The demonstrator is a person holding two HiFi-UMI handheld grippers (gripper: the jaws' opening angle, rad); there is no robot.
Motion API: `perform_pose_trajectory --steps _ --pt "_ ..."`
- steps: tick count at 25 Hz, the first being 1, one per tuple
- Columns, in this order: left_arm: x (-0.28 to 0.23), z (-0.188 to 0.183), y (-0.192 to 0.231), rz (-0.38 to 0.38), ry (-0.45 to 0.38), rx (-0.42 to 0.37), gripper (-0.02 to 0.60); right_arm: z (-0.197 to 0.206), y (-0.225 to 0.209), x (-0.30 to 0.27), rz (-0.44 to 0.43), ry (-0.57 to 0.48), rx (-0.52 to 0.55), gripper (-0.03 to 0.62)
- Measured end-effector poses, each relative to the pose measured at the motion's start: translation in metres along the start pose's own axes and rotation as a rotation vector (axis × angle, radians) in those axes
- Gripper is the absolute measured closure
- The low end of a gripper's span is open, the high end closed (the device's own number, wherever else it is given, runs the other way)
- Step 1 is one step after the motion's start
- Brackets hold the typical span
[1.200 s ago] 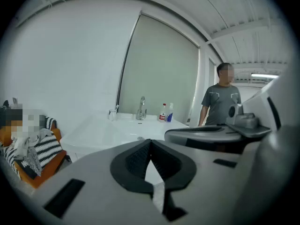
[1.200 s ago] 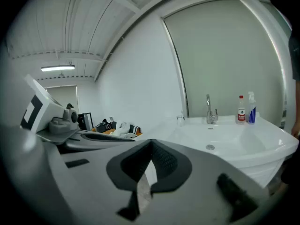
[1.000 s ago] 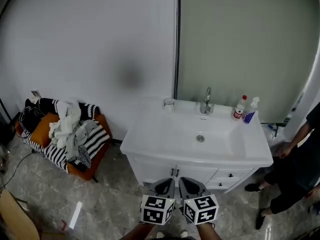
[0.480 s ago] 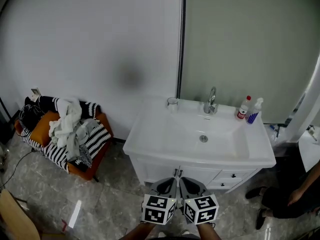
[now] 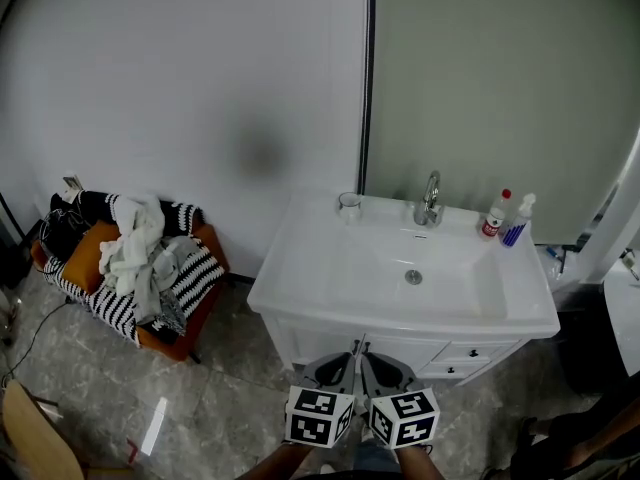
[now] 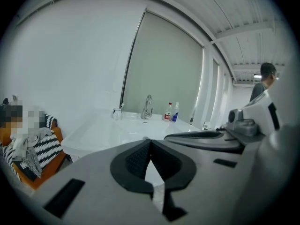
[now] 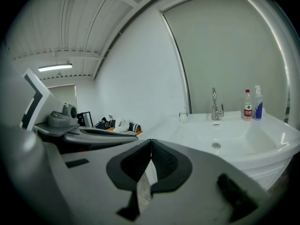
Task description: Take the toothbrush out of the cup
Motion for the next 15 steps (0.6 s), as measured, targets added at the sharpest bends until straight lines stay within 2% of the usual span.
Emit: perform_pose_trajectory --steps 15 --pt "-0.086 -0.017 0.014 -0.072 0.030 0.016 0.572 -0.013 -0.067 -0.065 -0.085 0.033 -0.021 0.582"
Point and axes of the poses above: the fingertips, and each gripper's own axes: x backward along the fingers, y to its left, z out of its underside, the point moved 6 cm from there along x, backward along the fingers, and after that the axes turned 11 degrees about -y, right-handed, at the moved point
